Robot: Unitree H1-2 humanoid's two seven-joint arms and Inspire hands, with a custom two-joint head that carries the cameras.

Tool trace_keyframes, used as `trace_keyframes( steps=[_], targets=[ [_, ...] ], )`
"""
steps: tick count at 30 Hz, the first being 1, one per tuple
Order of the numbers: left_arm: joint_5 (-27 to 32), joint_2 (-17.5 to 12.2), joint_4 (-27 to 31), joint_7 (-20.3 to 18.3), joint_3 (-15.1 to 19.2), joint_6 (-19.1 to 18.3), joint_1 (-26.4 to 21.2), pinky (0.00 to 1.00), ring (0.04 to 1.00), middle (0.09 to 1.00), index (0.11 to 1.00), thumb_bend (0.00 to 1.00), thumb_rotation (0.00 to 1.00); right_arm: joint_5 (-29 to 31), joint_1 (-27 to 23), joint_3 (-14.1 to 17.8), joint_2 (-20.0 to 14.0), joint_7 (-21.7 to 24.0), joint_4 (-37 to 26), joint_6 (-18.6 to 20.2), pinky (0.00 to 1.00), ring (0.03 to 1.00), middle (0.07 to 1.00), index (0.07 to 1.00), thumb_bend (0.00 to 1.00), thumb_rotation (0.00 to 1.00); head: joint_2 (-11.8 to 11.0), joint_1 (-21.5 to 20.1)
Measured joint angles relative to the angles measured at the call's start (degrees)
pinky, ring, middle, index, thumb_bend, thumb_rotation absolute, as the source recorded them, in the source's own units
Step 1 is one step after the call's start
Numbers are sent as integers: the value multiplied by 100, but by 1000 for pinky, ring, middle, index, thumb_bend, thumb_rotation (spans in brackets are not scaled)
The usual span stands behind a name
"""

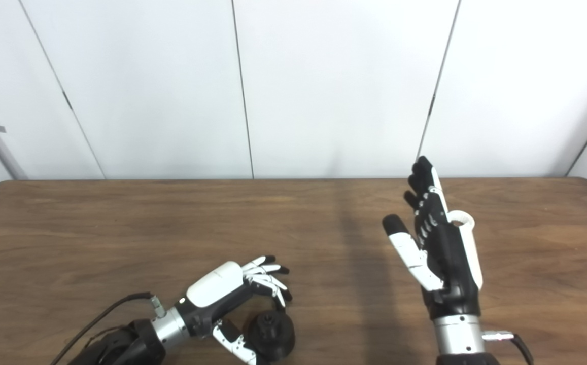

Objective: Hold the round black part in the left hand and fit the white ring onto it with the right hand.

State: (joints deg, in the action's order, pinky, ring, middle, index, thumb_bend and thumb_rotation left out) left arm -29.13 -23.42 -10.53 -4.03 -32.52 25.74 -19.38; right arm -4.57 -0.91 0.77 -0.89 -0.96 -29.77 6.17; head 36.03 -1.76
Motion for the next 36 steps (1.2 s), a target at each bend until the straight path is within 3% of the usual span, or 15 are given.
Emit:
trace_keyframes(
  steps=[5,14,21,30,33,36],
  targets=[
    [-223,22,-136,199,-72,80,-13,1000,1000,921,479,523,56,-48,44,12,5,-45,-9,-2,909,971,986,978,521,653,26,-79],
    [-238,43,-325,180,-46,205,-90,1000,1000,927,479,523,55,-98,88,44,-37,-79,-27,-7,919,971,970,968,522,672,53,-272],
    [-350,41,-562,470,-199,207,-241,1000,1000,910,479,524,54,-98,73,152,-87,-86,-335,35,880,954,957,953,566,653,114,-378],
    [-345,23,-1136,915,-473,208,-669,1000,1000,897,480,524,56,-329,-18,223,-314,-14,-789,590,972,977,972,964,505,671,132,-597],
    [-316,18,-1308,1100,-549,208,-755,1000,1000,892,480,524,57,-612,-22,326,-570,15,-794,651,853,932,942,943,518,676,123,-729],
    [-291,18,-1404,1208,-596,209,-801,1000,1000,889,479,524,57,-1079,-28,425,-824,44,-824,807,797,904,917,900,531,588,88,-940]
  ],
)
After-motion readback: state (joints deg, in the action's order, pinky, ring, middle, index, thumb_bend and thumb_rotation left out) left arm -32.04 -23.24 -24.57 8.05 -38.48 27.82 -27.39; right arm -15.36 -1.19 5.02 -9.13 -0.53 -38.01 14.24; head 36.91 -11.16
